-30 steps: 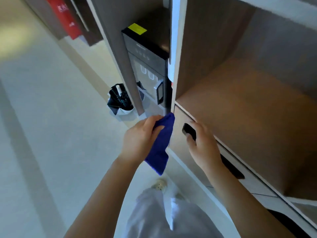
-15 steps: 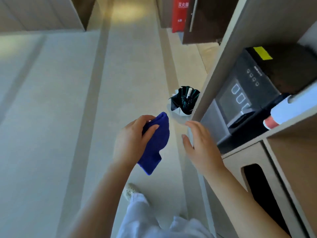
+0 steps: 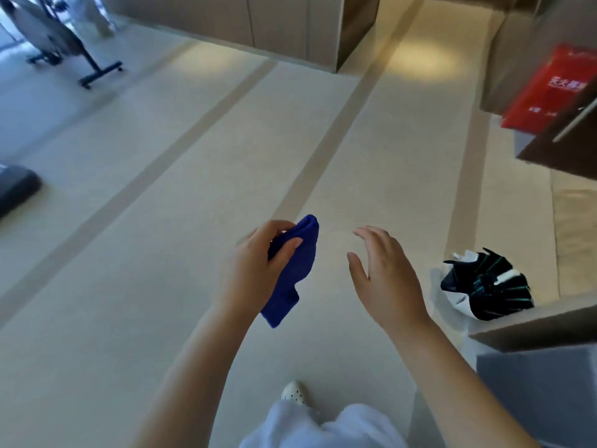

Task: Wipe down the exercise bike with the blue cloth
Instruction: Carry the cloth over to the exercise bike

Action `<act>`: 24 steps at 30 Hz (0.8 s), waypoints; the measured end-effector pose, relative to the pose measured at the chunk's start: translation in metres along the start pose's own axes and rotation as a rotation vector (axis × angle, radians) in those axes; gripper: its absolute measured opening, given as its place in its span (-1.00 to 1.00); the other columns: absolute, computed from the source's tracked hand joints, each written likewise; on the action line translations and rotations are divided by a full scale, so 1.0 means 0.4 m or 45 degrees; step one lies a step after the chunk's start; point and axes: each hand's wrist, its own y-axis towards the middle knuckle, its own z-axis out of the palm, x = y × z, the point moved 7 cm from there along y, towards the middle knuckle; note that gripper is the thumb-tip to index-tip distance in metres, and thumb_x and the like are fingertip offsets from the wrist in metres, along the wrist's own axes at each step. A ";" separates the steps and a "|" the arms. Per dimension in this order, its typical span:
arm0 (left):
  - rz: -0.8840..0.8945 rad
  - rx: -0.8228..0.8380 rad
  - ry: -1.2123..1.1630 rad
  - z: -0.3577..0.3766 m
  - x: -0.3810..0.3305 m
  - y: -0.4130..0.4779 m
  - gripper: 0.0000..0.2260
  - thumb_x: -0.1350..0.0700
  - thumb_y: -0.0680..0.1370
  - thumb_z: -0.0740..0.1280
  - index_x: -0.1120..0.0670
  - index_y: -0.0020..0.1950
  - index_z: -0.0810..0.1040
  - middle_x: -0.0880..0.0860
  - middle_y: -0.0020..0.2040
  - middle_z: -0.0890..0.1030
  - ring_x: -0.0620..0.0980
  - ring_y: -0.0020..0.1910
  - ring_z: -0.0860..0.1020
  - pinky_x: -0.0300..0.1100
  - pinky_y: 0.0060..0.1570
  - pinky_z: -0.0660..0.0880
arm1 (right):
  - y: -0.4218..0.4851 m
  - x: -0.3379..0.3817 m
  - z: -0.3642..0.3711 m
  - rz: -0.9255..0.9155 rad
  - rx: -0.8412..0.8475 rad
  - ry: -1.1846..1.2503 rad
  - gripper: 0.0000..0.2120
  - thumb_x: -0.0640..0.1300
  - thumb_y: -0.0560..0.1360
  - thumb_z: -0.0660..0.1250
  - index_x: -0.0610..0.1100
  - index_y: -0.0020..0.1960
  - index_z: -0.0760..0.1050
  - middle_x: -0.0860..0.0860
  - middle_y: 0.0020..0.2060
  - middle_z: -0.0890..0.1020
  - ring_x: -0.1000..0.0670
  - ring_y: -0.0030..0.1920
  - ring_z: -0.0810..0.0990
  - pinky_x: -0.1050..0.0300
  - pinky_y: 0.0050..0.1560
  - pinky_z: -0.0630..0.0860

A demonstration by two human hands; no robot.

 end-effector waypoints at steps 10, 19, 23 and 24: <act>-0.281 -0.455 0.075 -0.262 0.181 0.231 -0.88 0.03 0.53 0.32 -0.20 -0.01 0.55 -0.26 -0.19 0.59 -0.29 -0.13 0.51 -0.35 -0.24 0.39 | 0.427 0.170 0.230 -0.302 0.107 -0.083 -0.61 -0.10 0.50 0.35 -0.23 0.28 0.45 -0.15 0.24 0.51 -0.19 0.24 0.47 -0.03 0.15 0.45; -0.396 -0.698 0.120 -0.361 0.215 0.605 -0.86 0.04 0.52 0.33 -0.18 0.02 0.58 -0.25 -0.17 0.62 -0.24 -0.14 0.54 -0.26 -0.21 0.46 | 0.923 0.272 0.347 -0.531 0.187 0.048 -0.56 0.03 0.54 0.26 -0.16 0.33 0.38 -0.10 0.32 0.44 -0.11 0.33 0.37 -0.04 0.24 0.39; -0.454 -0.775 0.069 -0.373 0.235 0.755 -0.86 0.06 0.52 0.35 -0.21 -0.03 0.57 -0.30 -0.16 0.60 -0.24 -0.14 0.54 -0.27 -0.24 0.44 | 1.106 0.317 0.382 -0.658 0.209 0.045 -0.53 0.09 0.55 0.19 -0.15 0.36 0.36 -0.09 0.35 0.43 -0.09 0.35 0.36 0.01 0.27 0.38; -0.458 -0.792 0.080 -0.377 0.240 0.786 -0.86 0.06 0.52 0.35 -0.21 -0.03 0.57 -0.31 -0.16 0.59 -0.24 -0.15 0.54 -0.27 -0.24 0.44 | 1.146 0.327 0.393 -0.681 0.214 0.045 -0.52 0.10 0.55 0.17 -0.15 0.36 0.37 -0.10 0.34 0.43 -0.10 0.35 0.37 0.00 0.27 0.38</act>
